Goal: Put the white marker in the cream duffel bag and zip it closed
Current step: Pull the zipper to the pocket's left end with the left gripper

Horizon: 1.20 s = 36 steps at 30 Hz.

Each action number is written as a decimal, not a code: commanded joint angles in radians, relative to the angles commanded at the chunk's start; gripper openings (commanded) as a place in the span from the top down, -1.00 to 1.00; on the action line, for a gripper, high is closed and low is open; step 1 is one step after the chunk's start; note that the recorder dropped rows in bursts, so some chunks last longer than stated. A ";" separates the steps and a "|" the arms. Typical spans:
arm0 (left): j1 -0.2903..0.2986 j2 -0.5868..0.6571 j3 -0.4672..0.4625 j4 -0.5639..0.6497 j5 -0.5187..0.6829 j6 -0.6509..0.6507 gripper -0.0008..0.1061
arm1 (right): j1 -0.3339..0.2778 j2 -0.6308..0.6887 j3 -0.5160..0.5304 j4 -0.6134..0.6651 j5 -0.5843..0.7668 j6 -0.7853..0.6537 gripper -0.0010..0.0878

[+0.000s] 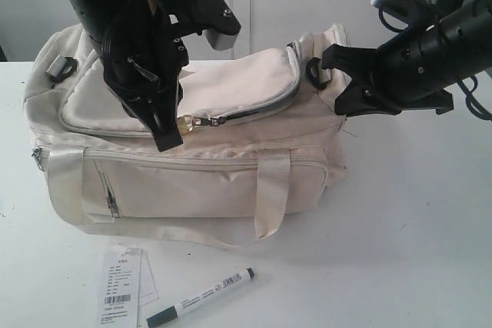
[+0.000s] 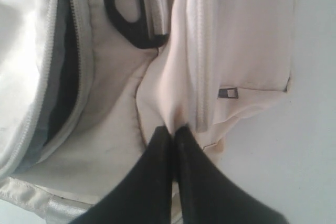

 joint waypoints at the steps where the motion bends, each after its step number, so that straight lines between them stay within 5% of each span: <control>1: 0.002 0.000 0.005 0.000 0.000 -0.002 0.99 | 0.000 0.000 0.000 0.000 0.000 0.000 0.98; 10: 0.050 -0.036 0.104 0.010 0.000 -0.019 0.99 | 0.000 0.000 0.000 0.000 -0.007 0.000 0.98; 36: 0.103 -0.147 0.125 0.077 0.000 -0.019 0.99 | 0.000 0.000 0.000 -0.004 -0.005 -0.002 0.98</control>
